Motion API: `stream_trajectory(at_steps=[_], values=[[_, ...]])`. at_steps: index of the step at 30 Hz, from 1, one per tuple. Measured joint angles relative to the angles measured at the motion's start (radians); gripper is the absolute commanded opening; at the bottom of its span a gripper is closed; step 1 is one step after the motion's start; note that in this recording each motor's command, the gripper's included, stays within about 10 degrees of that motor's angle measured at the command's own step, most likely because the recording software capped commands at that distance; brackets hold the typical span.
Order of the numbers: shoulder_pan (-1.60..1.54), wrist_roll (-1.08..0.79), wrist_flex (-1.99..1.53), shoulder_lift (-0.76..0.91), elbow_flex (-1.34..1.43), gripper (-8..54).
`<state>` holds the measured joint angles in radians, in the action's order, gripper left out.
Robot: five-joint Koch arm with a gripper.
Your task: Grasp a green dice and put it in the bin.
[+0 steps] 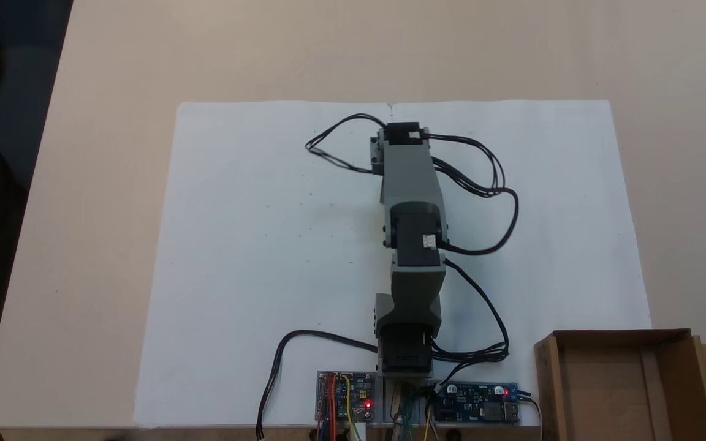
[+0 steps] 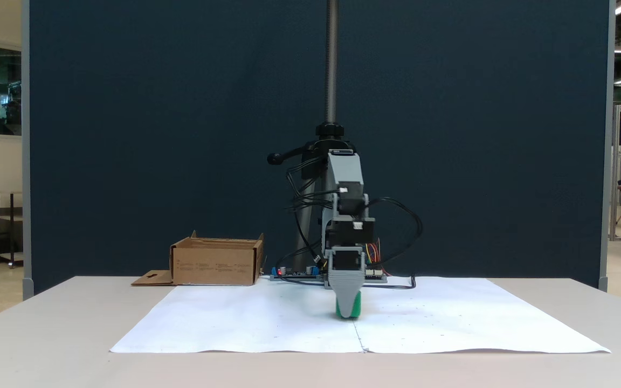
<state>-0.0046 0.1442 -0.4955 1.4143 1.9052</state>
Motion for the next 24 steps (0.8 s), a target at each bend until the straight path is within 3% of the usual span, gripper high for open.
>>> stream_trajectory(at_steps=[11, 24], values=[[0.379, 0.000, 0.278, 0.187, -0.003, 12.3], [0.907, 0.000, 0.282, 0.367, -0.078, 12.3]])
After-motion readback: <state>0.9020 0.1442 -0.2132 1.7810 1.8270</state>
